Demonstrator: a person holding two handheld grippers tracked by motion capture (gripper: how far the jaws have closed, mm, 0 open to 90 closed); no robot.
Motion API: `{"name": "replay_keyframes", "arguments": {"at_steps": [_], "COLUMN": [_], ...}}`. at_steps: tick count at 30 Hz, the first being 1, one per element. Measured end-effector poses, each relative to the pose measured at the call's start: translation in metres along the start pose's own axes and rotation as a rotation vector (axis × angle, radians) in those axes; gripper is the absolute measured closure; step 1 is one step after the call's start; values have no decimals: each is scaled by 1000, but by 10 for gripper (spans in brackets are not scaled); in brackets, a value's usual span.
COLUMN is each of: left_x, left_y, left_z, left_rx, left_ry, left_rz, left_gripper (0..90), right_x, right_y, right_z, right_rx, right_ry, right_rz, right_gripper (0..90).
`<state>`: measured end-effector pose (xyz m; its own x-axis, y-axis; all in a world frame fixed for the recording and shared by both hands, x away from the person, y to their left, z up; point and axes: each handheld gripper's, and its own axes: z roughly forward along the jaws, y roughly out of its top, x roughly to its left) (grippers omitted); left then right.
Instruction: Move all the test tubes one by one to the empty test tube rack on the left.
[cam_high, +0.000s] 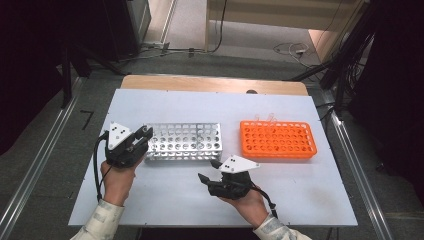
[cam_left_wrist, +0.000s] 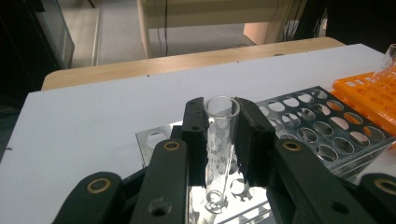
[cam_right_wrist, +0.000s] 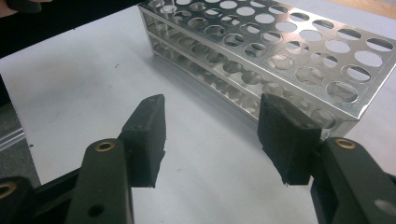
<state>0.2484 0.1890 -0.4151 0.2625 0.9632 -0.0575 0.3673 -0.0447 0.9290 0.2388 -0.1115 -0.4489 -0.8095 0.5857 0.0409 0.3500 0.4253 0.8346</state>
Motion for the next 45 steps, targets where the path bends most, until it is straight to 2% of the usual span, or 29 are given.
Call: {"name": "replay_keyframes", "arguments": {"at_steps": [13,24,27,31,37,43,45], "left_x": [-5,-7,-7,-7,-10,-14,-16], "left_y": [-14,-20,-20,-18,-19,-13,-13], "left_z": [13,17,17,14,8,1,1], "left_rx": [49,81,81,66,62,14,16], "left_ry": [6,12,2,-4,-27,-44,-51], "left_rz": [36,53,46,46,48,-7,-18], "left_gripper": [746,744,695,693,584,417,343], "right_x": [0,0,0,0,-4,-17,-23], "right_y": [-1,-2,-2,-2,-2,-7,-7], "right_z": [-1,-3,-3,-2,-2,-7,-12], "right_rx": [1,2,1,2,1,2,-3], "right_ry": [-1,-8,-10,-11,-37,-78,-94], "right_rz": [-1,-3,-6,-7,-8,10,27], "right_gripper": [405,405,405,405,405,404,404]}}
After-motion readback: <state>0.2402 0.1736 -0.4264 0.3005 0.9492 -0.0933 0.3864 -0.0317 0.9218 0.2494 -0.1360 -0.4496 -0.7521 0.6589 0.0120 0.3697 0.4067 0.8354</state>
